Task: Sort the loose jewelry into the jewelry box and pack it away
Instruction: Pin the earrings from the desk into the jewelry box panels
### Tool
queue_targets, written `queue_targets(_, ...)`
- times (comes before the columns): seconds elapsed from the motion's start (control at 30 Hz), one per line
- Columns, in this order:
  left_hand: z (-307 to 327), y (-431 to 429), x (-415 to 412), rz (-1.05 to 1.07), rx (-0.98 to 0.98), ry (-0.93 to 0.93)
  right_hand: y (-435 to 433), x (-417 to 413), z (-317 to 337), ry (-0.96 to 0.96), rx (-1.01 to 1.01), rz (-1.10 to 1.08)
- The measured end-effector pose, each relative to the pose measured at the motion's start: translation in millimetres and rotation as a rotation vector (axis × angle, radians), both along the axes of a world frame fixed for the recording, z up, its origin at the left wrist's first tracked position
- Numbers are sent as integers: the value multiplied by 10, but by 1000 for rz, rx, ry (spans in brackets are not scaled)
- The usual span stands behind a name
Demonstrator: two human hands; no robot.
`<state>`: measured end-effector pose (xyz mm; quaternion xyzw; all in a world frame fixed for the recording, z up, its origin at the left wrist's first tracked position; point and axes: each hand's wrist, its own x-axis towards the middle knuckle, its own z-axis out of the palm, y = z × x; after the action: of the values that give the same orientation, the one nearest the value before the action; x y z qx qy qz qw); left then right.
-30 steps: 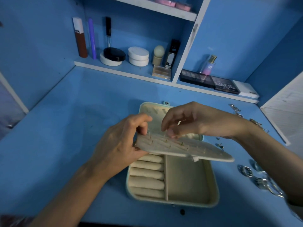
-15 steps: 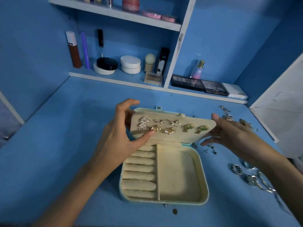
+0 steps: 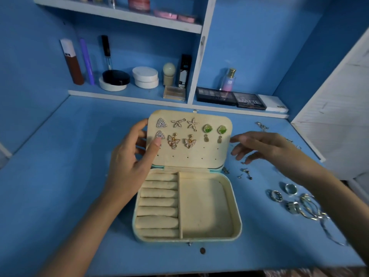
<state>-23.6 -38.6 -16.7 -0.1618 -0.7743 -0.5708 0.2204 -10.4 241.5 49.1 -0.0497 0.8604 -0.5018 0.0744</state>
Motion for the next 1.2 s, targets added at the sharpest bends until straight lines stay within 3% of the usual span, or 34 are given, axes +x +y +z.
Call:
queue_targets(0.13,-28,-17,-23,-6,-36,7,193,-126,-21,175,591,84)
queue_targets(0.23,-30,-16,-23,-4,-53,17,250,-154,11,115,728,168)
queue_targets(0.43,-49,-12,-39,-2,-45,6,327,-138,43,-63,779,241)
queue_targets(1.2,-30,-9,-18,-3,-53,6,173,-66,-155,200,872,219)
